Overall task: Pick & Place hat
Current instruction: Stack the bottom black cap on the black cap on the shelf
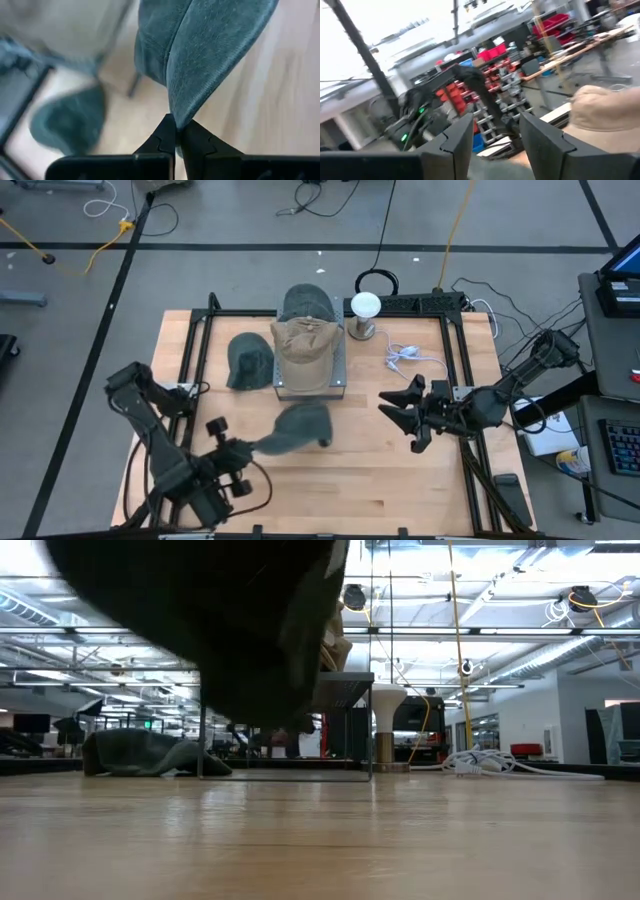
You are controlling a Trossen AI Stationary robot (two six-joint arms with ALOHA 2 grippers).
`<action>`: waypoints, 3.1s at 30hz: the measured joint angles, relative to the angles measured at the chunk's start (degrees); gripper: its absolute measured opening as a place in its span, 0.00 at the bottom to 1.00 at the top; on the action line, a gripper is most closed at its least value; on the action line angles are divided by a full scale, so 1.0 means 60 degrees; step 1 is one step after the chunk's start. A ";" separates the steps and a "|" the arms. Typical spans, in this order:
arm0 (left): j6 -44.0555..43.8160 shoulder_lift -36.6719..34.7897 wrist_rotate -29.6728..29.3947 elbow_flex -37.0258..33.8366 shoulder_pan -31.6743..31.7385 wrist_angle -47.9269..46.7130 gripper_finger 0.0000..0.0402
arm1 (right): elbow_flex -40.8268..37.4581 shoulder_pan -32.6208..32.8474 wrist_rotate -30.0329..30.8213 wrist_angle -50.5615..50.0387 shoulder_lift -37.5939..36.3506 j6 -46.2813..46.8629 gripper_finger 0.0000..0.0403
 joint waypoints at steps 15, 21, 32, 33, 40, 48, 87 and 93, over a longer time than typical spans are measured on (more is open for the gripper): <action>0.5040 0.0000 -0.2442 0.3151 0.1798 0.2806 0.02 | 0.0000 0.0051 -0.5026 0.0298 -0.0683 -0.2385 0.39; 0.6360 0.0000 -0.3268 0.4320 0.2471 0.3427 0.02 | 0.0000 0.0047 -0.6027 0.1281 -0.0870 -0.3432 0.37; 1.2529 -0.0057 -0.2122 0.4977 0.3606 0.9294 0.02 | 0.0000 -0.0105 -0.2588 0.1280 -0.0886 -0.3846 0.39; 1.2930 -0.0098 -0.1656 0.4977 0.3720 0.9714 0.02 | 0.0000 -0.0186 -0.2142 0.1356 -0.0886 -0.3846 0.39; 1.3883 -0.0457 0.0827 0.4973 0.4796 1.1081 0.02 | 0.0000 -0.0902 -0.1056 0.1833 -0.0879 -0.4644 0.45; 1.4686 -0.0734 0.2749 0.4973 0.5877 1.1471 0.02 | -0.0004 -0.1623 -0.1078 0.2085 -0.0846 -0.4747 0.62; 1.2083 -0.6080 0.4890 -0.8265 0.7553 2.3392 0.02 | 0.5448 -0.5508 -0.5905 -0.4162 0.2807 -0.0842 0.70; 1.2102 -0.6085 0.4481 -0.8764 0.7551 2.3795 0.02 | 0.5482 -0.5544 -0.6344 -0.3948 0.3162 -0.0214 0.70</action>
